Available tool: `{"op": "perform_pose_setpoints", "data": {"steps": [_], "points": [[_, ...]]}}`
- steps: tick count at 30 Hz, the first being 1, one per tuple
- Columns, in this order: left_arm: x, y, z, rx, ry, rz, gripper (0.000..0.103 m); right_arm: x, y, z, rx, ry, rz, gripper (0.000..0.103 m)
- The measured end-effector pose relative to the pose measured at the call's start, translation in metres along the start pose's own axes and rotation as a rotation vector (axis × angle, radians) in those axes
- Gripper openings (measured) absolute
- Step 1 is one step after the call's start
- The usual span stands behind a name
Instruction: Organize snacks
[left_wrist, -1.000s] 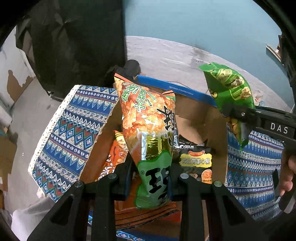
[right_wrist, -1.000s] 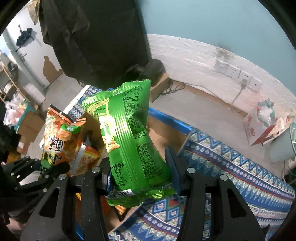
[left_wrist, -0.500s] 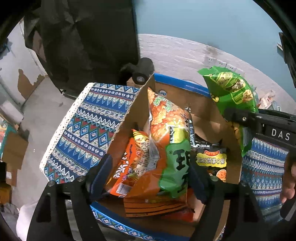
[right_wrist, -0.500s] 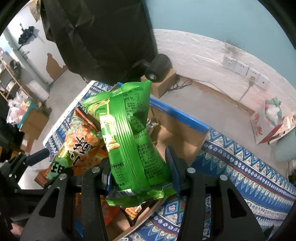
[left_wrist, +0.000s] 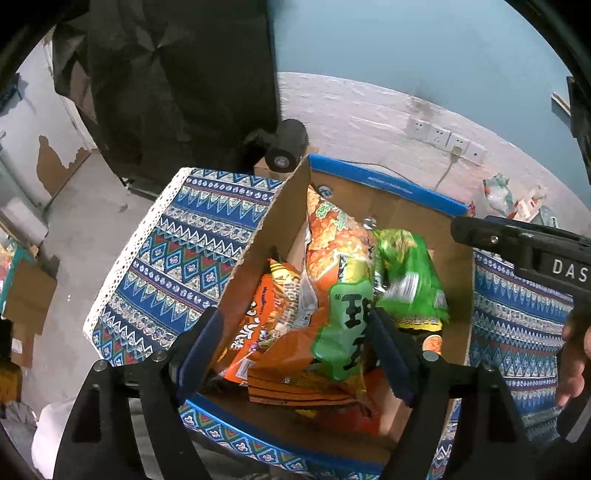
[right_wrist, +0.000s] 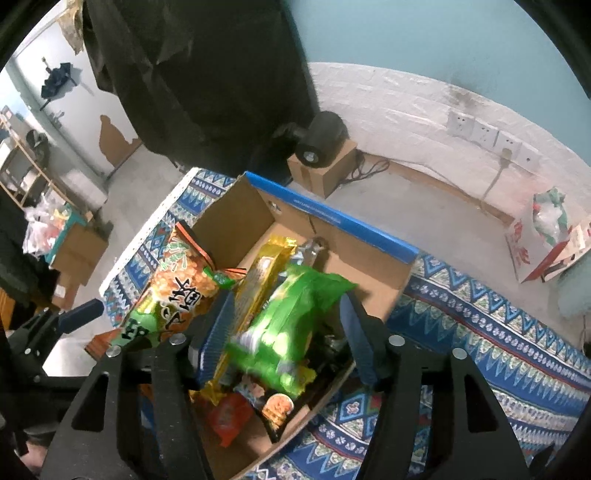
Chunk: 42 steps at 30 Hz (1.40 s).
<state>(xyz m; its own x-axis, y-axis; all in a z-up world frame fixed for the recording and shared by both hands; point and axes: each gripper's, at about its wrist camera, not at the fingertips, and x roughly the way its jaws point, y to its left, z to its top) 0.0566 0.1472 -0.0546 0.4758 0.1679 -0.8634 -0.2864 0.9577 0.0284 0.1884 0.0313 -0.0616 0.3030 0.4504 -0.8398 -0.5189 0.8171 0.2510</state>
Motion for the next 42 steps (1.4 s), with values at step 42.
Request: {"op": "perform_pose_setpoints", "data": {"steps": [42], "points": [[-0.062, -0.059, -0.012, 0.148, -0.129, -0.034, 0.094, -0.107, -0.040, -0.070, -0.028, -0.115, -0.218, 0.081]]}}
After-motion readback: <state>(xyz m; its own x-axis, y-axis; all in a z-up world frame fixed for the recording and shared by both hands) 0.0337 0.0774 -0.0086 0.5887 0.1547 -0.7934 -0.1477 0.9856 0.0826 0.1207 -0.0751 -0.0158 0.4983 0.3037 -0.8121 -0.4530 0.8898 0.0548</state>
